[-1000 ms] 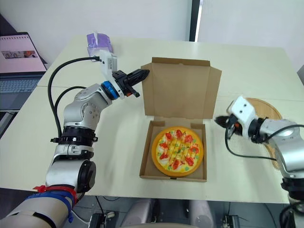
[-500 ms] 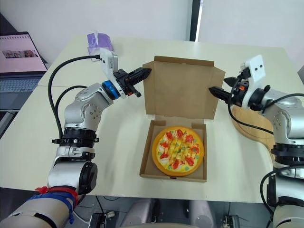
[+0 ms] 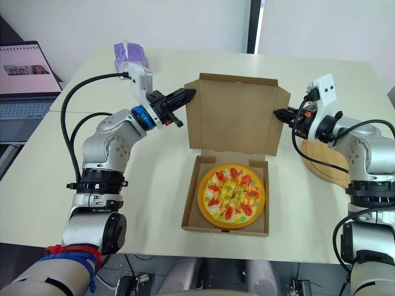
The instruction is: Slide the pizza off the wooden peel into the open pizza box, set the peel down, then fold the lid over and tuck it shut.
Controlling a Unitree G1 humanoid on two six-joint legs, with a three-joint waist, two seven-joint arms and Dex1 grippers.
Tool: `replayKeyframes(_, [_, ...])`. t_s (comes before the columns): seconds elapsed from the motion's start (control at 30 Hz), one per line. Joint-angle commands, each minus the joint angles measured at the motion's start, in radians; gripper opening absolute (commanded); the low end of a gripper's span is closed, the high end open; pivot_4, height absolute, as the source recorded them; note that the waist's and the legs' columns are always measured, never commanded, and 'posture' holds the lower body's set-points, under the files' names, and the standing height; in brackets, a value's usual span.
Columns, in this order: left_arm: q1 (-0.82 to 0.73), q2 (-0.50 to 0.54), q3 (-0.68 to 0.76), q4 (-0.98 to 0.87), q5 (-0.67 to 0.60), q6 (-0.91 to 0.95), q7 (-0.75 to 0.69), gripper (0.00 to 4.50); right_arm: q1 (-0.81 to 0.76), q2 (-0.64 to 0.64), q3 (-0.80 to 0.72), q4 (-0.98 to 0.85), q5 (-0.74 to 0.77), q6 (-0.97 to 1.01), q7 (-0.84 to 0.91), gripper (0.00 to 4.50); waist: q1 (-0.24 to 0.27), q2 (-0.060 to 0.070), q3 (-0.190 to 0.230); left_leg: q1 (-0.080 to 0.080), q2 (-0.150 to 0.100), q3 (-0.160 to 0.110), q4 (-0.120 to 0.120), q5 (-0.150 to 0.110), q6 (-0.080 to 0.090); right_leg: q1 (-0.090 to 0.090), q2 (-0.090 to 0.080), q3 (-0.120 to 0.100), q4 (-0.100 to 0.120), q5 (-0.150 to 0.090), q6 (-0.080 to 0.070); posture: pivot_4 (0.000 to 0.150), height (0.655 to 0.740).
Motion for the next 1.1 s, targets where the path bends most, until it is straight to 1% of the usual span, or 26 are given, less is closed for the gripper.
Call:
replayKeyframes(0.03, [-0.009,-0.009,0.005,-0.067,-0.021,0.008,0.009,0.0,-0.01,-0.015,-0.026,-0.053,0.012,-0.004,-0.02,0.03,0.001,0.0,0.0,0.0,0.0,0.0,0.0,0.0,0.0,0.0,0.0,0.0,0.0,0.0,0.0,0.15,0.7251])
replayKeyframes(0.23, [-0.022,-0.031,-0.013,-0.081,-0.006,0.013,0.036,0.0,-0.037,-0.044,-0.02,0.012,-0.035,-0.06,-0.036,0.03,0.001,0.0,0.0,0.0,0.0,0.001,0.0,0.0,0.0,0.0,0.0,0.0,0.0,0.0,0.0,0.15,0.7251])
replayKeyframes(0.33, [-0.053,-0.045,-0.024,-0.042,0.014,-0.015,0.043,0.0,-0.063,-0.046,-0.006,0.068,-0.071,-0.11,-0.04,0.03,0.001,0.0,0.0,0.0,0.0,0.001,0.0,0.0,0.0,0.0,0.0,0.001,0.0,0.0,0.0,0.15,0.7251])
replayKeyframes(0.53, [-0.162,-0.076,-0.043,0.139,0.073,-0.128,0.038,0.0,-0.13,-0.042,0.011,0.199,-0.136,-0.217,-0.045,0.03,0.001,0.0,0.0,0.0,0.0,0.004,0.0,0.0,0.0,-0.001,0.0,0.002,0.001,0.001,0.001,0.15,0.7251])
replayKeyframes(0.73, [-0.288,-0.111,-0.04,0.386,0.135,-0.273,0.042,0.0,-0.179,-0.043,0.016,0.277,-0.174,-0.285,-0.03,0.03,-0.002,0.0,0.0,-0.001,-0.001,0.005,0.0,0.0,0.0,-0.003,0.0,0.003,0.001,0.001,0.001,0.15,0.7251])
replayKeyframes(0.8, [-0.316,-0.118,-0.032,0.444,0.143,-0.308,0.04,0.0,-0.174,-0.042,0.01,0.265,-0.171,-0.278,-0.031,0.03,-0.003,0.0,0.0,-0.001,-0.001,0.006,0.0,0.0,0.0,-0.004,0.0,0.004,0.001,0.001,0.001,0.15,0.7251])
replayKeyframes(0.9, [-0.325,-0.125,-0.026,0.447,0.141,-0.328,0.022,0.0,-0.136,-0.035,-0.011,0.189,-0.157,-0.257,-0.05,0.03,-0.006,0.0,0.0,-0.003,-0.001,0.006,0.0,0.0,0.0,-0.005,0.0,0.004,0.001,0.001,0.001,0.15,0.7251])
replayKeyframes(1.0, [-0.296,-0.124,-0.023,0.379,0.129,-0.315,0.014,0.0,-0.086,-0.023,-0.044,0.089,-0.138,-0.223,-0.094,0.03,-0.007,0.0,0.0,-0.005,-0.001,0.005,0.0,0.0,0.0,-0.007,0.0,0.004,0.001,0.001,0.001,0.15,0.7251])
replayKeyframes(1.1, [-0.245,-0.126,-0.016,0.267,0.113,-0.278,0.036,0.0,-0.019,-0.007,-0.077,-0.036,-0.108,-0.163,-0.147,0.03,-0.007,0.0,0.0,-0.007,-0.001,0.005,0.001,0.0,0.0,-0.008,0.0,0.004,0.002,0.001,0.001,0.15,0.7251])
